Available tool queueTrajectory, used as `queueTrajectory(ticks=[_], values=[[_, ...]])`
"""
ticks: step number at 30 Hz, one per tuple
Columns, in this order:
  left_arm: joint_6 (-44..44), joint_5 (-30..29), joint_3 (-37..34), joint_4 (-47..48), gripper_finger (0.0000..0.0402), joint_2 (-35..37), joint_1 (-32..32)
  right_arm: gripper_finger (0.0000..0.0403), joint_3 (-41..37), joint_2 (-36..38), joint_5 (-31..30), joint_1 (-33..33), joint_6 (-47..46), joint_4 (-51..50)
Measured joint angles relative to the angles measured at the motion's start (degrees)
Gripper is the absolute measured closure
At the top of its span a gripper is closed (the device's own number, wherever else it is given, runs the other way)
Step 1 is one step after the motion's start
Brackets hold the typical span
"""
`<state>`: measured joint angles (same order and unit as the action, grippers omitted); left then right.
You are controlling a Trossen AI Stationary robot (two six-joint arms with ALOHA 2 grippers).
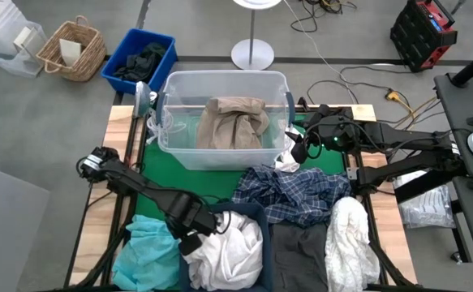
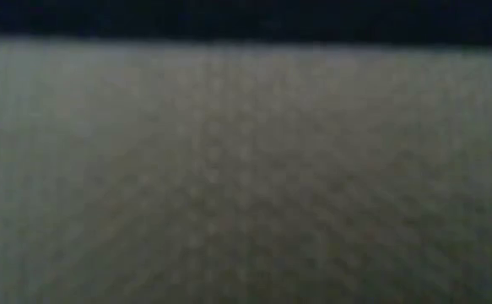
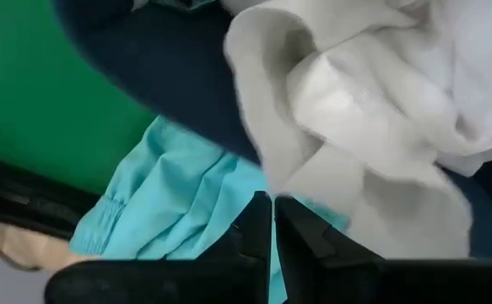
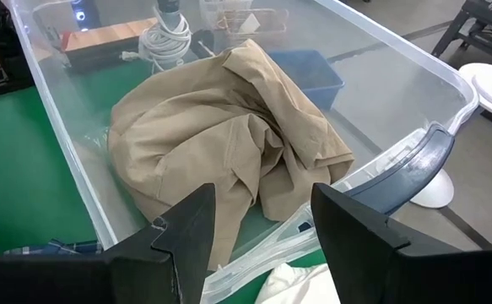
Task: Sort clothes
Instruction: Put the white polo shirt into the blue laundry bin
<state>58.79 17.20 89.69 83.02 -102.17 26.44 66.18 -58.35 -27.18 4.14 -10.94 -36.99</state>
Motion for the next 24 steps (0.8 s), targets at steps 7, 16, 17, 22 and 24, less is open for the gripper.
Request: queueTrajectory(ticks=[7,16,17,22,24], values=[[0.77,0.86,1.64,0.52,0.0402,0.07,-0.01,0.0213,-0.03,0.0,0.0,0.0,0.28,0.0],[1.13,5.0,2.56,0.53,0.0402,0.09,-0.01,0.0213,-0.28,0.0,0.0,0.0,0.37,-0.01],[1.14,5.28,2.56,0.54,0.0402,0.09,-0.01,0.0213,-0.36,0.0,0.0,0.0,0.37,0.0],[1.13,6.37,3.12,0.38,0.0402,0.09,-0.01,0.0213,-1.19,0.0,0.0,0.0,-0.13,0.02],[1.13,6.38,3.69,0.34,0.0402,0.09,-0.01,0.0213,-1.73,0.0,0.01,0.0,-0.75,0.02]])
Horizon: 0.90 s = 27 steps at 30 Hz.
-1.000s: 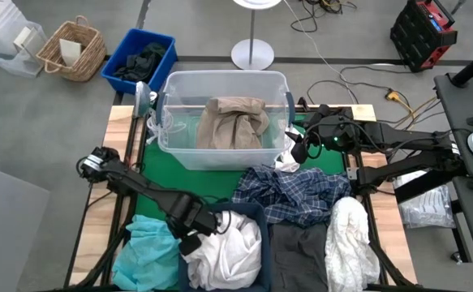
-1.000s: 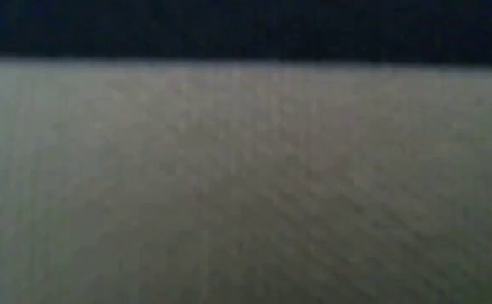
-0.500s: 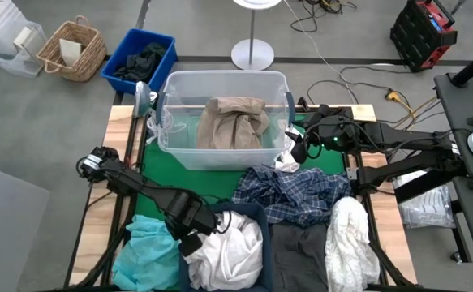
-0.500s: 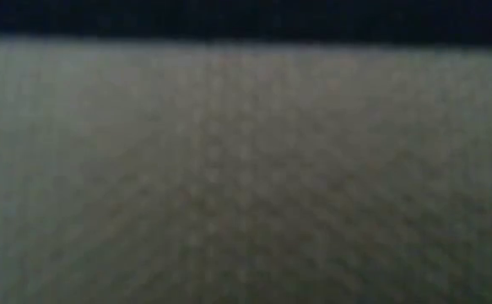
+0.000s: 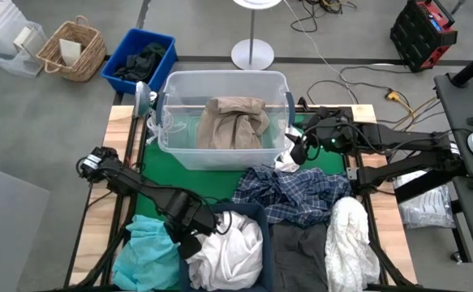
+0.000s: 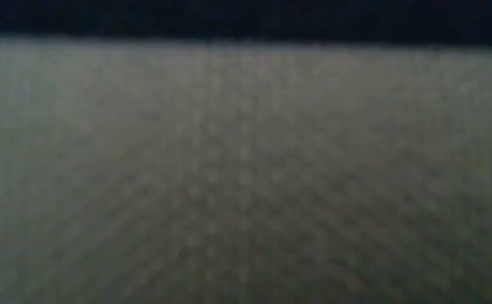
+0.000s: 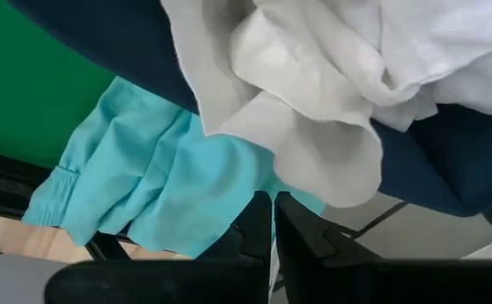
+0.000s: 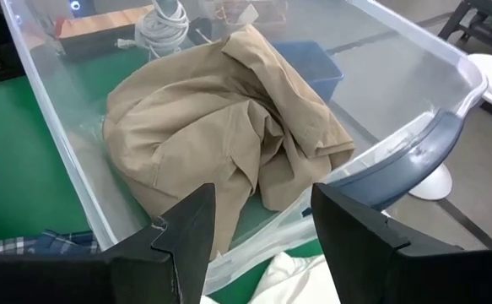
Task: Sort clothes
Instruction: Put the white polo shirt into the blue laundry bin
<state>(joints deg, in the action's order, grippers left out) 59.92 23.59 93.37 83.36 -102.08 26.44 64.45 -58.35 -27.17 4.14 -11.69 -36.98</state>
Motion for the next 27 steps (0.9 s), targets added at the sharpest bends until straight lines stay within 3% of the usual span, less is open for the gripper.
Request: queueTrajectory(ticks=[12,27], values=[[-0.93,-0.06,0.71,-2.31,0.0402,-0.22,0.0,0.0213,-1.19,0.0,0.02,0.01,-1.22,0.03],[-5.28,-7.28,-3.13,-11.55,0.0402,-0.28,-0.44,0.0213,-1.19,0.0,0.03,0.0,-1.19,0.05]])
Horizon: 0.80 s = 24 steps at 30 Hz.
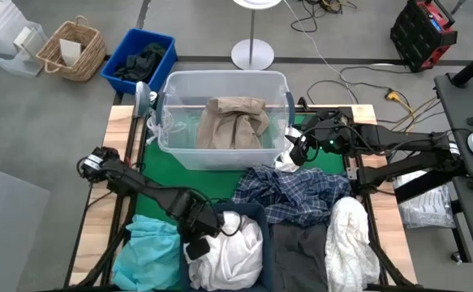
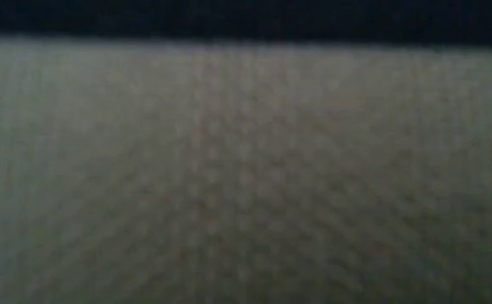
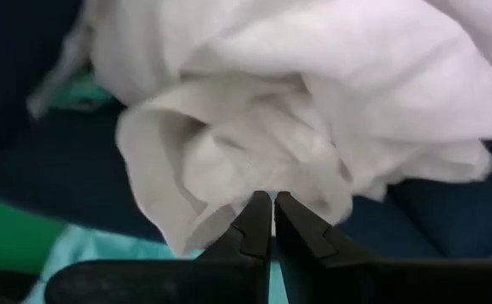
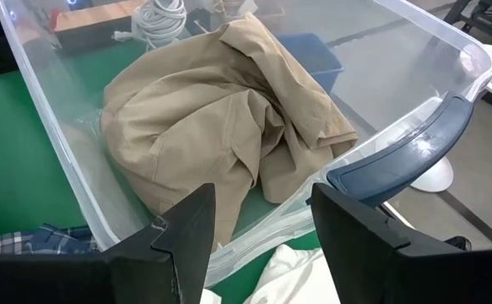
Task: Sort clothes
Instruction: Put the white polo shirt into the blue laundry bin
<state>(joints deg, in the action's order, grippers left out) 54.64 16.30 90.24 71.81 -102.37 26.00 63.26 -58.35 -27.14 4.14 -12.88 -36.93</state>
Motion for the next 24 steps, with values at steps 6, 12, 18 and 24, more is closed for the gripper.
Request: queueTrajectory(ticks=[6,12,18,24], values=[[-7.5,-7.93,-1.06,-0.74,0.0402,0.0,-0.02,0.0213,0.0,0.0,0.0,0.01,0.0,0.0],[-11.21,-9.36,-4.67,-7.73,0.0402,-0.02,-0.39,0.0213,0.0,0.0,0.02,0.0,-0.09,0.0],[-14.18,-11.69,-8.22,-14.0,0.0402,-0.02,-0.61,0.0213,0.0,0.0,0.02,0.0,-0.15,0.0],[-18.29,-11.07,-12.55,-19.91,0.0402,-0.02,-1.18,0.0213,0.0,0.0,0.02,0.0,-0.13,0.0]])
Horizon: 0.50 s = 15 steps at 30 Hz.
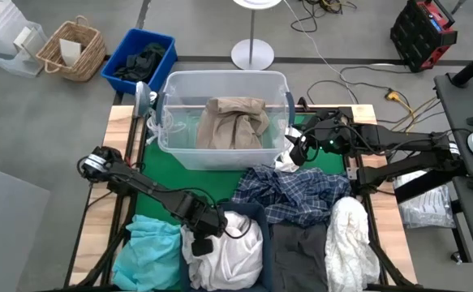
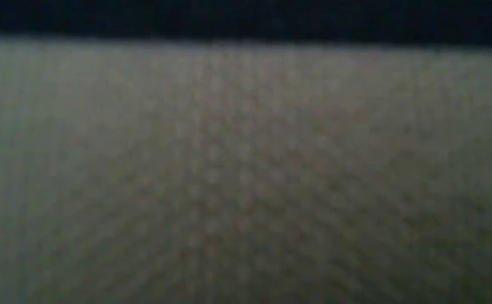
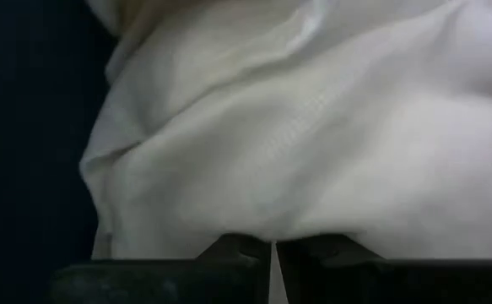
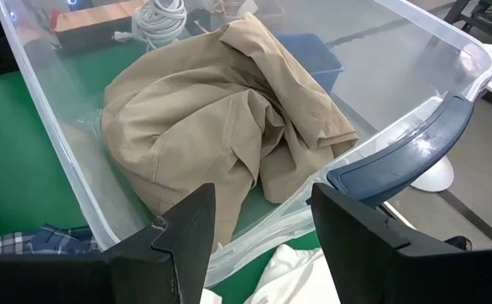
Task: Sort clothes
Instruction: Put the white polo shirt into the blue laundry bin
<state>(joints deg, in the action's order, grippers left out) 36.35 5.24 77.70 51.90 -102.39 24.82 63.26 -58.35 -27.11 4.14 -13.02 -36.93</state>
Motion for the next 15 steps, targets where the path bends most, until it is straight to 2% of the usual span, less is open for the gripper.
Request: queueTrajectory(ticks=[9,13,15], values=[[-11.32,0.28,-3.78,-5.81,0.0402,0.31,-2.05,0.0213,0.0,0.0,-0.02,0.01,-0.06,0.0],[-11.56,4.53,-3.07,-3.97,0.0402,1.26,-3.67,0.0213,0.02,0.08,0.0,0.0,-1.02,0.0],[-11.25,4.6,-1.81,-3.03,0.0402,2.14,-3.78,0.0213,0.04,0.17,0.01,0.0,-1.43,0.0]])
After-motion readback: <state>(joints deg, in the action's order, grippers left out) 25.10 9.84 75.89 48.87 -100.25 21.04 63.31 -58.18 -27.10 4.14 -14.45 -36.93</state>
